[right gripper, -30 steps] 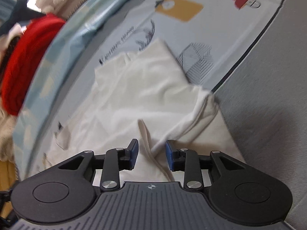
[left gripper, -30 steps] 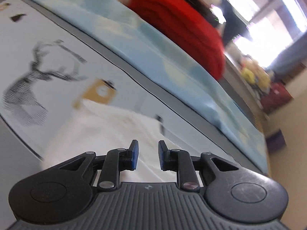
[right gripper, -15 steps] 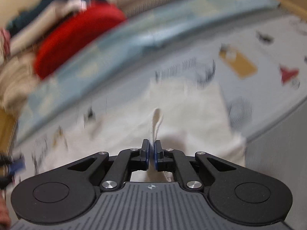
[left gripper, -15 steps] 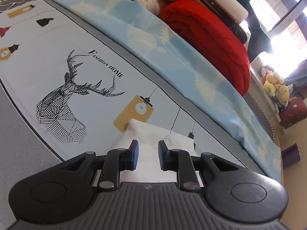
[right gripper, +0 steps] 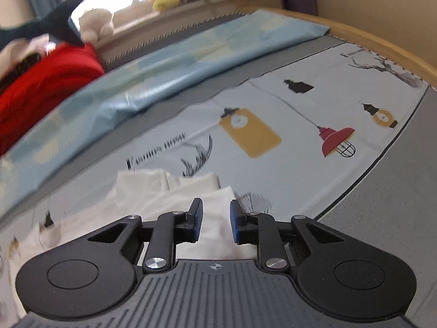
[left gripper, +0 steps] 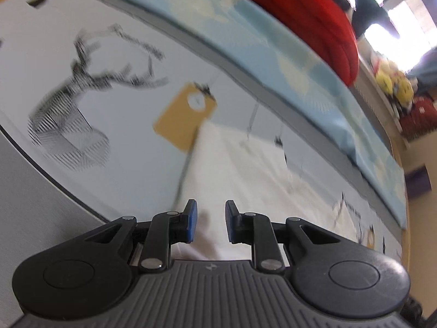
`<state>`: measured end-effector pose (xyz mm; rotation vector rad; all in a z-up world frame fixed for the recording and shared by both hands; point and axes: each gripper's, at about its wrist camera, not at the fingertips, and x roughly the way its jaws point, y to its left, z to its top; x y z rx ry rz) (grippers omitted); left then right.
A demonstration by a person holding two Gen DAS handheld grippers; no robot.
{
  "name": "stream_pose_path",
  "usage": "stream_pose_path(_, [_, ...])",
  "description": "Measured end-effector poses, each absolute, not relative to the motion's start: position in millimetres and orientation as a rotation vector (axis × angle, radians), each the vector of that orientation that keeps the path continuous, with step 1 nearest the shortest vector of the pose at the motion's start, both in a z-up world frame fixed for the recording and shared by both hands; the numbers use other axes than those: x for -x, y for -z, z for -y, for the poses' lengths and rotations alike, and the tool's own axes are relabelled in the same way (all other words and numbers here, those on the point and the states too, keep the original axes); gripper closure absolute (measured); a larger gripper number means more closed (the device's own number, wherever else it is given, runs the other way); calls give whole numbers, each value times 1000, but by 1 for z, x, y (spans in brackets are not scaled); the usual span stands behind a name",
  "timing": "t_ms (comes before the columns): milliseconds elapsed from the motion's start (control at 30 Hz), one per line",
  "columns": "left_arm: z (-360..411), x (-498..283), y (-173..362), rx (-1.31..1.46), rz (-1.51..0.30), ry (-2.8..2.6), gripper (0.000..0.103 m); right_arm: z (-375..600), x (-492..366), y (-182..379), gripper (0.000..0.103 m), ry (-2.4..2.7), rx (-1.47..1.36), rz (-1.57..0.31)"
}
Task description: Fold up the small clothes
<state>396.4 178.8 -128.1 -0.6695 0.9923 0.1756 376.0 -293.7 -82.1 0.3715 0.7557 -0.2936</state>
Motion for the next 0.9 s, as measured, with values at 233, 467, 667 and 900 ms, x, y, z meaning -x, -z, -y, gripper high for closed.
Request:
stream_pose_path(233, [-170,-392,172,601,-1177,-249,89,316,-383,90,74,306,-510,-769])
stream_pose_path(467, [-151,-390,142,505,-1080,-190,86,316,-397,125,60,333,-481,-1006])
stream_pose_path(667, [-154,-376,149,482,-1181,-194,87,327,-389,112,60,407,-514,-1006])
stream_pose_path(900, [-148,-311,52,332,-975,-79,83,321,-349,12,60,328,-505,-746])
